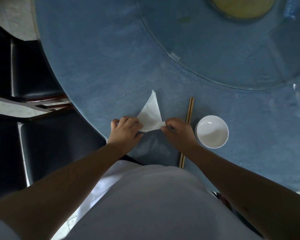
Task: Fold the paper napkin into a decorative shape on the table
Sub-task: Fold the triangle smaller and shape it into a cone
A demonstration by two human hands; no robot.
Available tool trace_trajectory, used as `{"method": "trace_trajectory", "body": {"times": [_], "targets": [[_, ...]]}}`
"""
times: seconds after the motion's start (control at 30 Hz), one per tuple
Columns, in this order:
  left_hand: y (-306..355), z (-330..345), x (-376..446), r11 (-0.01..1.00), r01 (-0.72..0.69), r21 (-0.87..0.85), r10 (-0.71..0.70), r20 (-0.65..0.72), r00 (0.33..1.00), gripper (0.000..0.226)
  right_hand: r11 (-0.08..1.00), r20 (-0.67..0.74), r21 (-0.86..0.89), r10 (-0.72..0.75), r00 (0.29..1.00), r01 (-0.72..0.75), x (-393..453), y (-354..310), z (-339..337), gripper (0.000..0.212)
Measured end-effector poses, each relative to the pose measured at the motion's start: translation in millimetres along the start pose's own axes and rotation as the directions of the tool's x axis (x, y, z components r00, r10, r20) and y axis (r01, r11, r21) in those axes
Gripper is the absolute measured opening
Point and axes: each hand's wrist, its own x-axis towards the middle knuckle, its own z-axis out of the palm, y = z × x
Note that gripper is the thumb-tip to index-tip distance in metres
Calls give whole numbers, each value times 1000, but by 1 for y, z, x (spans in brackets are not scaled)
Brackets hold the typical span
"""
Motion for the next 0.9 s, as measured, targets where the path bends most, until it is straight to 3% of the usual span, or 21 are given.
{"method": "trace_trajectory", "body": {"times": [0.2, 0.3, 0.47, 0.9], "targets": [[-4, -6, 4, 995, 63, -76, -69, -76, 995, 6, 985, 16, 17, 170, 985, -170, 15, -6, 1, 38], [-8, -6, 4, 989, 88, -119, -97, -66, 993, 8, 974, 23, 49, 221, 975, -221, 29, -9, 3, 25], [-11, -5, 4, 958, 222, -182, -235, -54, 971, 9, 952, 35, 86, 291, 956, -293, 61, -13, 12, 27], [-11, -7, 8, 926, 332, -180, -340, -18, 940, 17, 914, 76, -86, 402, 913, -396, 103, 1, 24, 22]]}}
